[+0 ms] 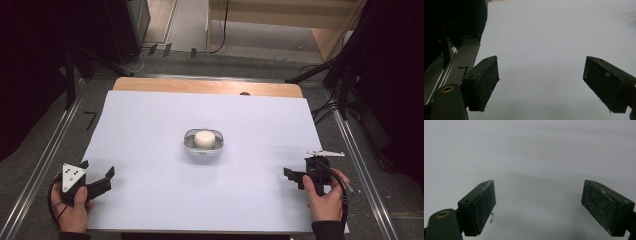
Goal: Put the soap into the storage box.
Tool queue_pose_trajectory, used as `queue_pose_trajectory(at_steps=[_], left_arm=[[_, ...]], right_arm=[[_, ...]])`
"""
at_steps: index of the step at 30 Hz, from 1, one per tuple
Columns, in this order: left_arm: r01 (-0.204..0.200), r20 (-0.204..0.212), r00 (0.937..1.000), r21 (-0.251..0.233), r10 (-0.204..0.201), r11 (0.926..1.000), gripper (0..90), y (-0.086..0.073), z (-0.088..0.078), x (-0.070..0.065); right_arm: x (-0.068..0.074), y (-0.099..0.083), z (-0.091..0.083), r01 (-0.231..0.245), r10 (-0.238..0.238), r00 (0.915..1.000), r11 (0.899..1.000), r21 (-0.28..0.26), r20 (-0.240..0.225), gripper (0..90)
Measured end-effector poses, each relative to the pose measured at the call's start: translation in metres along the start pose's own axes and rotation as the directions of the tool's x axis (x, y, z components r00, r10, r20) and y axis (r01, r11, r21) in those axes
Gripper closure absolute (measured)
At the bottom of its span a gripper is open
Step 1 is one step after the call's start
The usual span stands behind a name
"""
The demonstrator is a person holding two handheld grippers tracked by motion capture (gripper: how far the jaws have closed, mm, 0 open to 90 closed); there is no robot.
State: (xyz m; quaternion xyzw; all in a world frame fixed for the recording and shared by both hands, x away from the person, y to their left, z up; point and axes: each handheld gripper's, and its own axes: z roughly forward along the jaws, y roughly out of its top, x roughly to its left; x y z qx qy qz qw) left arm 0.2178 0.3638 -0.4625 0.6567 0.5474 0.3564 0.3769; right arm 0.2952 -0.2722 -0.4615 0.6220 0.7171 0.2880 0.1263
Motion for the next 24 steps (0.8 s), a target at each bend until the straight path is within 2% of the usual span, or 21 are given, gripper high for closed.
queue_pose_trajectory(at_steps=[8, 12, 24], left_arm=[[0.000, 0.001, 1.0000, 0.000, 0.000, 1.0000, 13.9, 0.000, 0.000, 0.000], [0.000, 0.000, 1.0000, 0.000, 0.000, 1.0000, 13.9, 0.000, 0.000, 0.000], [-0.003, -0.001, 1.0000, 0.000, 0.003, 1.0000, 13.9, 0.000, 0.000, 0.000]], right_arm=[[-0.012, -0.010, -0.005, 0.004, -0.004, 1.0000, 1.000, -0.002, 0.006, 11.3], [-0.019, -0.015, -0.011, 0.007, -0.007, 1.0000, 1.000, -0.001, 0.000, 0.0], [-0.043, -0.032, -0.022, -0.004, 0.003, 0.9995, 0.999, -0.035, -0.033, 0.0]])
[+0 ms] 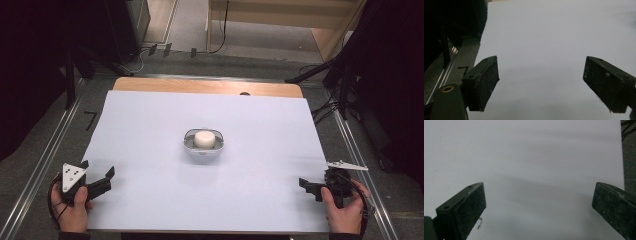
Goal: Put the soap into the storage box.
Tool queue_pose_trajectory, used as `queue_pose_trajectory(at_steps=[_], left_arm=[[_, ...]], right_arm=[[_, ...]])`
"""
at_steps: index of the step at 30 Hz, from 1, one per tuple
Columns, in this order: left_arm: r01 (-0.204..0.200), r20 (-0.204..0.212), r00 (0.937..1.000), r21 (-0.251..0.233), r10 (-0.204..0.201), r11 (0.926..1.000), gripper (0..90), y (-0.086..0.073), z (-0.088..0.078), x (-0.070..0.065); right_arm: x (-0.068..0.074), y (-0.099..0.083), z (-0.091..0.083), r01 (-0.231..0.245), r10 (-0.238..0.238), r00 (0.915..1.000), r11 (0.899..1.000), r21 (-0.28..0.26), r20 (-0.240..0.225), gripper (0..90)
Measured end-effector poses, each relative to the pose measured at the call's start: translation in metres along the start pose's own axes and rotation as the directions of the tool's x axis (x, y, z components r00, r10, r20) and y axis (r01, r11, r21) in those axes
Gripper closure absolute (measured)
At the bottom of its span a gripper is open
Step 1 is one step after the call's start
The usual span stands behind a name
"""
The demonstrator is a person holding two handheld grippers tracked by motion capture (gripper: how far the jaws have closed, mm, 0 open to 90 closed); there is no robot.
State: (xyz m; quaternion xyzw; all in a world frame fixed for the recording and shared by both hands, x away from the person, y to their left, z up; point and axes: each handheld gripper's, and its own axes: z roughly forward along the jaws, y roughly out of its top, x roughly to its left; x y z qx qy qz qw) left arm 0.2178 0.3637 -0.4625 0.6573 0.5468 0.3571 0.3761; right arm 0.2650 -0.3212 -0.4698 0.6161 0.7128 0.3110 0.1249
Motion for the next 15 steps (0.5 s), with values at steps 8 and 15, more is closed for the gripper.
queue_pose_trajectory(at_steps=[8, 15], left_arm=[[0.002, 0.000, 1.0000, 0.000, -0.002, 1.0000, 13.9, 0.000, 0.000, 0.000], [0.005, -0.004, 1.0000, -0.001, -0.005, 1.0000, 13.9, 0.000, 0.000, 0.000]], right_arm=[[-0.014, -0.016, -0.006, 0.039, -0.041, 0.9971, 0.999, -0.038, -0.064, 0.0], [-0.029, -0.029, -0.013, 0.013, -0.019, 0.9987, 0.993, -0.116, -0.046, 13.0]])
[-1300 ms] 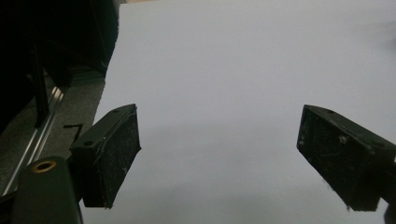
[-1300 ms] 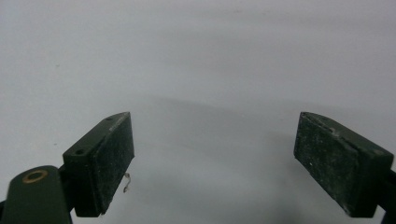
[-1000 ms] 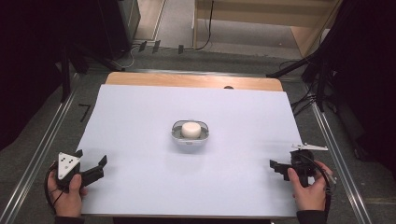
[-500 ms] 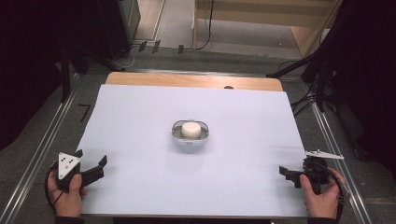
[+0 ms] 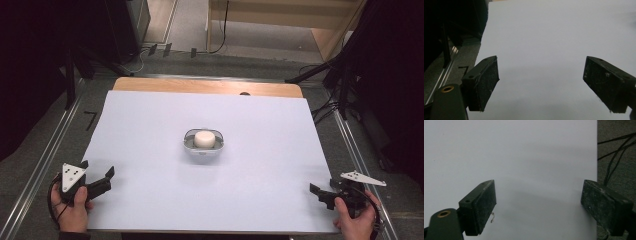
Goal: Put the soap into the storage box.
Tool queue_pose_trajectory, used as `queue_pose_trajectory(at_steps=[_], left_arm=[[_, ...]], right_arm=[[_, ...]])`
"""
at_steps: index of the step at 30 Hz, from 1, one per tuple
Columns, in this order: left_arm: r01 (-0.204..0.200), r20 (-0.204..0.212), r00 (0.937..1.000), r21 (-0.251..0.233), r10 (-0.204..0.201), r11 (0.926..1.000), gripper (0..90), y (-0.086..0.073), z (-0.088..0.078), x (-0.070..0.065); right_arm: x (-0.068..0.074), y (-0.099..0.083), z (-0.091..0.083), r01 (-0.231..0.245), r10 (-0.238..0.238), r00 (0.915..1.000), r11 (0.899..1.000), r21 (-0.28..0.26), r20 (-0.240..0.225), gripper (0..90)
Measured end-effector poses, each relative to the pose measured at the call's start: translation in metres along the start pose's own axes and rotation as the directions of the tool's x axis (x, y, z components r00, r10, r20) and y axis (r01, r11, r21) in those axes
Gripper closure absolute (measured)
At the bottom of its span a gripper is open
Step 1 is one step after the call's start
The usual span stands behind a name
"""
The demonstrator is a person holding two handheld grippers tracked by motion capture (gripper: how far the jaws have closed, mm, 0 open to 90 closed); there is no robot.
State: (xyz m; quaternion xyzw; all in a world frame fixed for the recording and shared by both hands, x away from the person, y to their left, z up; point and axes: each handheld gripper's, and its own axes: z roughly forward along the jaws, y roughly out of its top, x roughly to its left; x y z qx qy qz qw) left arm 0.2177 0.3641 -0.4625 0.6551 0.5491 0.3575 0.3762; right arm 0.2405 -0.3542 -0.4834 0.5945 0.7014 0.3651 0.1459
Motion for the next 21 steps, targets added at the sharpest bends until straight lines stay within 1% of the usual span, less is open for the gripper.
queue_pose_trajectory(at_steps=[3, 5, 7, 9, 11, 13, 15, 17, 21], left_arm=[[-0.002, 0.001, 1.0000, 0.001, 0.002, 1.0000, 13.9, 0.000, 0.000, 0.000], [-0.001, 0.002, 1.0000, 0.000, 0.001, 1.0000, 13.9, 0.000, 0.000, 0.000], [-0.001, 0.002, 1.0000, 0.000, 0.001, 1.0000, 13.9, 0.000, 0.000, 0.000], [-0.003, 0.003, 1.0000, 0.001, 0.003, 1.0000, 13.9, 0.000, 0.000, 0.000], [-0.004, 0.002, 1.0000, 0.002, 0.004, 1.0000, 13.9, 0.000, 0.000, 0.000], [-0.004, 0.002, 1.0000, 0.004, 0.004, 1.0000, 13.9, 0.000, 0.000, 0.000], [-0.005, 0.000, 1.0000, 0.005, 0.005, 1.0000, 13.9, 0.000, 0.000, -0.001], [-0.007, 0.000, 1.0000, 0.007, 0.007, 1.0000, 13.9, 0.000, 0.000, -0.001], [-0.008, -0.002, 1.0000, 0.005, 0.008, 1.0000, 13.9, 0.000, 0.000, -0.001]], right_arm=[[-0.004, -0.002, -0.004, -0.005, 0.006, 0.9997, 1.000, -0.017, 0.025, 12.9], [-0.006, -0.004, -0.005, -0.002, 0.002, 0.9997, 1.000, -0.028, 0.022, 12.1], [-0.008, -0.005, -0.005, 0.000, 0.001, 1.0000, 1.000, -0.029, 0.010, 12.1], [-0.008, -0.006, -0.003, -0.009, 0.009, 0.9999, 0.999, -0.037, 0.004, 12.2], [-0.007, -0.007, -0.002, 0.001, -0.002, 1.0000, 0.999, -0.054, -0.002, 12.4], [-0.006, -0.008, -0.001, 0.017, -0.017, 0.9999, 0.998, -0.063, 0.004, 12.4], [-0.007, -0.008, -0.001, 0.016, -0.016, 0.9999, 0.997, -0.072, 0.005, 12.6], [-0.010, -0.008, -0.001, -0.006, 0.005, 0.9999, 0.997, -0.082, -0.012, 12.8], [-0.013, -0.009, -0.001, -0.031, 0.028, 0.9992, 0.994, -0.102, -0.028, 13.1]])
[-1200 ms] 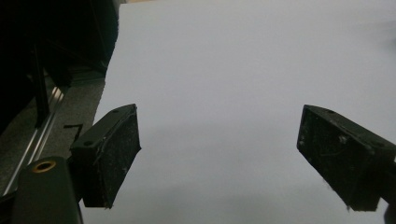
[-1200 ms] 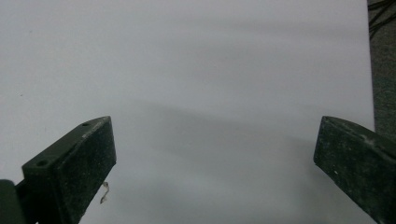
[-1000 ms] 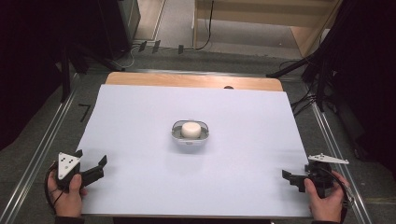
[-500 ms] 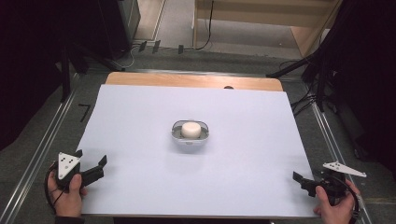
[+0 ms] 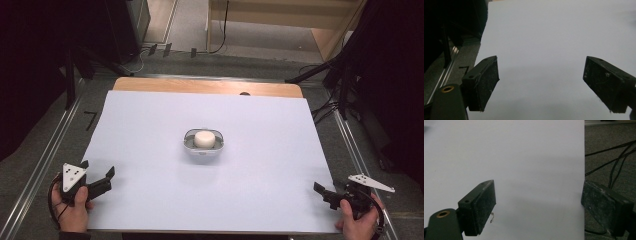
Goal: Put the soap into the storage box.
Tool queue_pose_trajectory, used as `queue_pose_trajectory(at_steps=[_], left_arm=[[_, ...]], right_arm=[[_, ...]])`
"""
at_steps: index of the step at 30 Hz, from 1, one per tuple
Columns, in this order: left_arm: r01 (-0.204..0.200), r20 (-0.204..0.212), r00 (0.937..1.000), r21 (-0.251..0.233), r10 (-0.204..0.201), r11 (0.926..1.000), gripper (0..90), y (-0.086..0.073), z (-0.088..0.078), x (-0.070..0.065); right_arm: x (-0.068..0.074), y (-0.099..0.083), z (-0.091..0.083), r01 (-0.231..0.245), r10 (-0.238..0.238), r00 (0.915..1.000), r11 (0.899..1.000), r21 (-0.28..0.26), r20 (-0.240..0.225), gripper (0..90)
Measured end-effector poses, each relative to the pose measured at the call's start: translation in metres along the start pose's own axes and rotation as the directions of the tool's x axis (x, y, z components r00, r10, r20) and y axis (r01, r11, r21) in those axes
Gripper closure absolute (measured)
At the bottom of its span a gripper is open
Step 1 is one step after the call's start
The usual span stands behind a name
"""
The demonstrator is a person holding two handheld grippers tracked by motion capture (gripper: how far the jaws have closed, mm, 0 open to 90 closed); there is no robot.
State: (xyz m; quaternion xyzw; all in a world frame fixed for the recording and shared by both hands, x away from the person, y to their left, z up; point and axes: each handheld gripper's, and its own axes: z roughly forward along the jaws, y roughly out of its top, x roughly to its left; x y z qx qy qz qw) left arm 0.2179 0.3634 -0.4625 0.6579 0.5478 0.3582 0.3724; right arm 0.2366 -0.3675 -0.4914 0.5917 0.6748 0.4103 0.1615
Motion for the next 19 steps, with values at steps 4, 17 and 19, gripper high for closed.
queue_pose_trajectory(at_steps=[4, 17, 19], left_arm=[[0.002, 0.000, 1.0000, 0.000, -0.002, 1.0000, 13.9, 0.0000, 0.0001, -0.0001], [0.000, 0.001, 1.0000, 0.016, 0.000, 0.9999, 13.8, 0.0008, 0.0018, 0.0002], [0.008, 0.000, 1.0000, 0.018, -0.008, 0.9998, 13.8, 0.0010, 0.0021, 0.0008]], right_arm=[[0.0012, -0.0003, 0.0000, 0.003, -0.003, 1.0000, 1.000, 0.002, 0.009, 13.1], [0.0013, -0.0008, 0.0004, 0.007, -0.007, 1.0000, 1.000, 0.002, 0.001, 13.2], [0.0012, -0.0004, 0.0008, 0.010, -0.010, 0.9999, 1.000, 0.002, -0.002, 13.3]])
